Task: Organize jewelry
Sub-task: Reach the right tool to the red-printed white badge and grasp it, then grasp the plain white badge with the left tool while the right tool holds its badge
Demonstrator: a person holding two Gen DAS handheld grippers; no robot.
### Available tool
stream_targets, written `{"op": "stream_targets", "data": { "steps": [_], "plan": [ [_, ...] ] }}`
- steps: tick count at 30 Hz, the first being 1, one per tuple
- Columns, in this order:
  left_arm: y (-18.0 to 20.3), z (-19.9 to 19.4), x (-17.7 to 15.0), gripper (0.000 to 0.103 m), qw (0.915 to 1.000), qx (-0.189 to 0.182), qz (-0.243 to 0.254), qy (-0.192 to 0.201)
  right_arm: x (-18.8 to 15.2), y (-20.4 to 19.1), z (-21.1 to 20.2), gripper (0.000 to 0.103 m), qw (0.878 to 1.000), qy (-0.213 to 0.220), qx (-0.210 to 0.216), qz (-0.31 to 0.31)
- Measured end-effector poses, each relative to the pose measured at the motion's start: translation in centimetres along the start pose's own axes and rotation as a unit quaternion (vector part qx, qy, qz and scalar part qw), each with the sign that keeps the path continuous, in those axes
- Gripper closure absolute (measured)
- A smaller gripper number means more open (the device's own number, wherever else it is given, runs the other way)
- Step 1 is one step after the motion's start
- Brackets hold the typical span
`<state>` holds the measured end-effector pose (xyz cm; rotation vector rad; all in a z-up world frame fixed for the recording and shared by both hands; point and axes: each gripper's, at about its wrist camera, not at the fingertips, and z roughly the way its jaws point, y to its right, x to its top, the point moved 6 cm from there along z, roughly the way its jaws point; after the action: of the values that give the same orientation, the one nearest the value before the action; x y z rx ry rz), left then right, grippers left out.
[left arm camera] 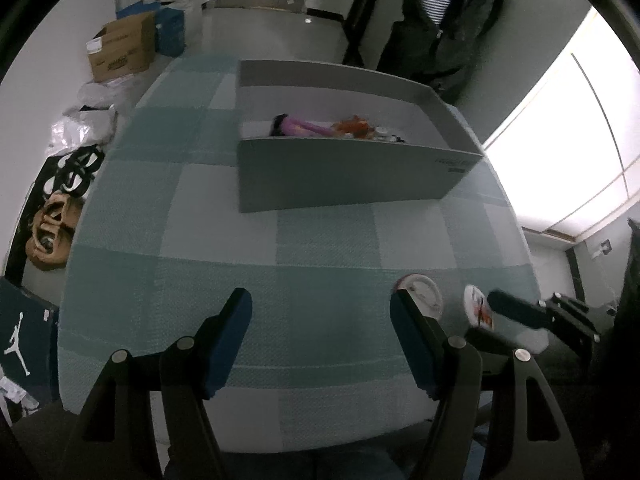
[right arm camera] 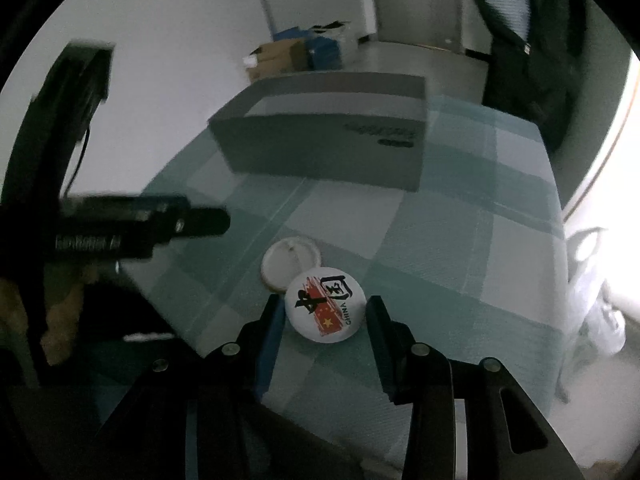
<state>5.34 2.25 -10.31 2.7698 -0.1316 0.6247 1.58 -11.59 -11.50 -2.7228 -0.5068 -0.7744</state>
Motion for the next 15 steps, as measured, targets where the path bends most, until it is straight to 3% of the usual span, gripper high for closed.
{"op": "stream_targets", "data": {
  "steps": [5, 15],
  "plan": [
    [2.3, 0.0, -0.3, 0.036, 0.9989, -0.039, 0.028, -0.002, 1.1, 2.0, -1.0, 0.063, 0.999, 0.020, 0.008, 0.047],
    [5.7, 2.2, -1.4, 0.036, 0.9950, -0.038, 0.087, -0.030, 2.6, 5.3, -3.2, 0.063, 0.993, 0.055, 0.015, 0.106]
  ]
}}
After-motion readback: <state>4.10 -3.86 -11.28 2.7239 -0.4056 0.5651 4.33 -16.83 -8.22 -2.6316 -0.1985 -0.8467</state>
